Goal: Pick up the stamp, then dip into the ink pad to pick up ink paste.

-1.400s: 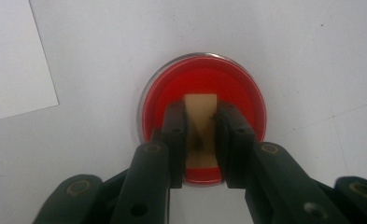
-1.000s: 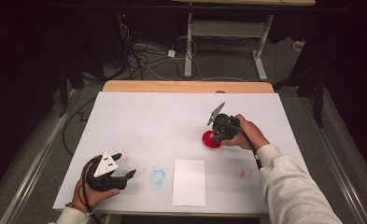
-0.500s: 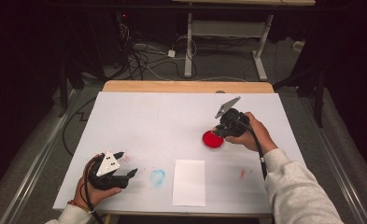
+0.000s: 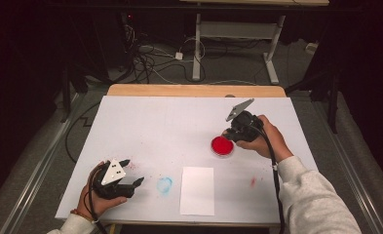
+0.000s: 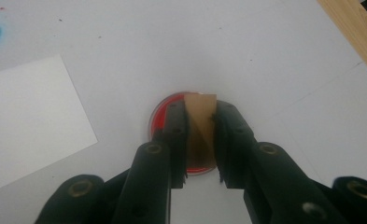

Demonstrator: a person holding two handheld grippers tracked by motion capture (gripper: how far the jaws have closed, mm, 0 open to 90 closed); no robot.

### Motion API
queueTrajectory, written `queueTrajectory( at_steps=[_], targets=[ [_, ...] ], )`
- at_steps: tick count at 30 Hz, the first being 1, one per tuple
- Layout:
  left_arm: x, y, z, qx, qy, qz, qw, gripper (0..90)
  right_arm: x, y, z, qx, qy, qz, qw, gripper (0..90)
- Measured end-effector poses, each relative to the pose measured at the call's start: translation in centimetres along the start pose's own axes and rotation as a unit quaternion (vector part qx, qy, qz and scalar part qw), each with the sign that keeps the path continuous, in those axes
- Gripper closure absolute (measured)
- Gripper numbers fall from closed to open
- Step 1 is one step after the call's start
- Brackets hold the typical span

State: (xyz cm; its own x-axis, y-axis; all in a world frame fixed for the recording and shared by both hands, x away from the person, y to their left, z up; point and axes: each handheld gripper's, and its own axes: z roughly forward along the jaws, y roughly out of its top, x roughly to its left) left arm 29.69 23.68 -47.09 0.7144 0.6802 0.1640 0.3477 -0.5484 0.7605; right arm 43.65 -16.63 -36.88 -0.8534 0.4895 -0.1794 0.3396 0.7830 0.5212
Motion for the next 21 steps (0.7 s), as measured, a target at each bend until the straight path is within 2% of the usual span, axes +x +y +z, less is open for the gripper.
queueTrajectory(
  at_steps=[3, 6, 10, 12, 21],
  targets=[
    [-0.1, 0.0, -0.1, -0.004, -0.001, -0.002, 1.0000, 22.6, -0.3, 0.4, 0.0, 0.006, -0.006, 0.013, 0.9999, 76.5],
    [0.0, 0.0, 0.0, 0.000, 0.000, -0.001, 1.0000, 22.6, -0.5, 0.4, 0.2, 0.007, -0.002, 0.023, 0.9997, 76.4],
    [0.1, 0.1, 0.1, -0.001, -0.003, 0.002, 1.0000, 22.6, -0.7, 0.4, 0.6, 0.018, -0.009, 0.026, 0.9995, 76.5],
    [0.1, 0.0, 0.2, 0.001, -0.003, 0.001, 1.0000, 22.6, -0.7, 0.3, 0.8, 0.016, -0.004, 0.031, 0.9994, 76.4],
    [0.0, -0.1, -0.1, 0.003, 0.000, 0.004, 1.0000, 22.6, -0.7, 0.5, 2.0, 0.041, 0.000, 0.034, 0.9986, 76.4]
  ],
)
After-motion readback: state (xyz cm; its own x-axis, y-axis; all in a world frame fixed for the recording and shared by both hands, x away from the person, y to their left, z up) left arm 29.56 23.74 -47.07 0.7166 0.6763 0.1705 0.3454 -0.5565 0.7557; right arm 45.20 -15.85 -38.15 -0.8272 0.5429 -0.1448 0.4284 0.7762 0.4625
